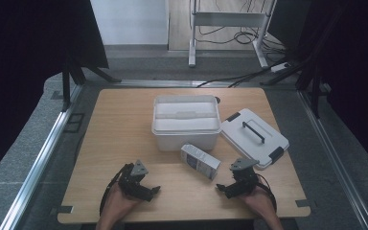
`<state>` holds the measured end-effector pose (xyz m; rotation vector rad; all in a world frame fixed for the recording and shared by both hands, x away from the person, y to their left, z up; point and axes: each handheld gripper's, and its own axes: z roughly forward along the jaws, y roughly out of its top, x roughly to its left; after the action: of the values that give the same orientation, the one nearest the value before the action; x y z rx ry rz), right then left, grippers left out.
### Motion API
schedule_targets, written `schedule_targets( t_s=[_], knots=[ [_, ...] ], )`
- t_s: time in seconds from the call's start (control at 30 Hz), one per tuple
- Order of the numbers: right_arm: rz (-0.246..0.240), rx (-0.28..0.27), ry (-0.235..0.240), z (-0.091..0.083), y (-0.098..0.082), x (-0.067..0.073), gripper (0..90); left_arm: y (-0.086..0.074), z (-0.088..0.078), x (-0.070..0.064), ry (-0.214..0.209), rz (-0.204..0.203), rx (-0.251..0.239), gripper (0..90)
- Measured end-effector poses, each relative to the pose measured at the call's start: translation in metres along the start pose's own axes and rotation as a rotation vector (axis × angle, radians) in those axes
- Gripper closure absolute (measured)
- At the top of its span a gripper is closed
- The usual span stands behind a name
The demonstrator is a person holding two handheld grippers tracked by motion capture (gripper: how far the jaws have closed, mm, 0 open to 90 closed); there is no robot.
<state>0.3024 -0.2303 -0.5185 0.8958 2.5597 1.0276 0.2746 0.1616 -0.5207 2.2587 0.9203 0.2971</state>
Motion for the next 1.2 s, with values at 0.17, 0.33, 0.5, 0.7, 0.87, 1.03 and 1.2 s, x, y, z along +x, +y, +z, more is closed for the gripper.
schedule_targets(
  t_s=[0.17,0.33,0.5,0.7,0.87,1.03,1.2],
  knots=[
    [0.001,-0.001,0.0,0.0,-0.0001,0.0002,0.0,-0.0001,0.0,-0.0002,0.001,0.0,0.0,0.0],
    [0.004,-0.002,-0.002,0.0,-0.0002,0.0005,0.0,0.0005,0.0004,0.0001,0.0,0.0,0.0,0.0],
    [0.005,-0.002,-0.002,-0.0001,-0.0003,0.0006,0.0,0.0012,0.0012,0.0005,-0.001,0.001,-0.002,0.0],
    [0.005,0.0,-0.001,-0.0003,-0.0002,0.0003,0.0,0.0022,0.002,0.001,0.0,-0.001,-0.002,0.0],
    [0.003,0.011,0.002,-0.0006,0.0011,-0.0001,0.0,0.0023,0.002,0.0011,0.0,-0.001,-0.001,0.0],
    [0.007,0.045,0.001,-0.0023,0.0043,0.0001,1.1,0.0023,0.002,0.0011,0.001,-0.001,-0.001,0.0],
    [0.004,0.07,0.007,-0.0055,0.009,-0.0004,4.3,0.0023,0.002,0.0012,0.0,-0.001,-0.001,0.0]
  ],
)
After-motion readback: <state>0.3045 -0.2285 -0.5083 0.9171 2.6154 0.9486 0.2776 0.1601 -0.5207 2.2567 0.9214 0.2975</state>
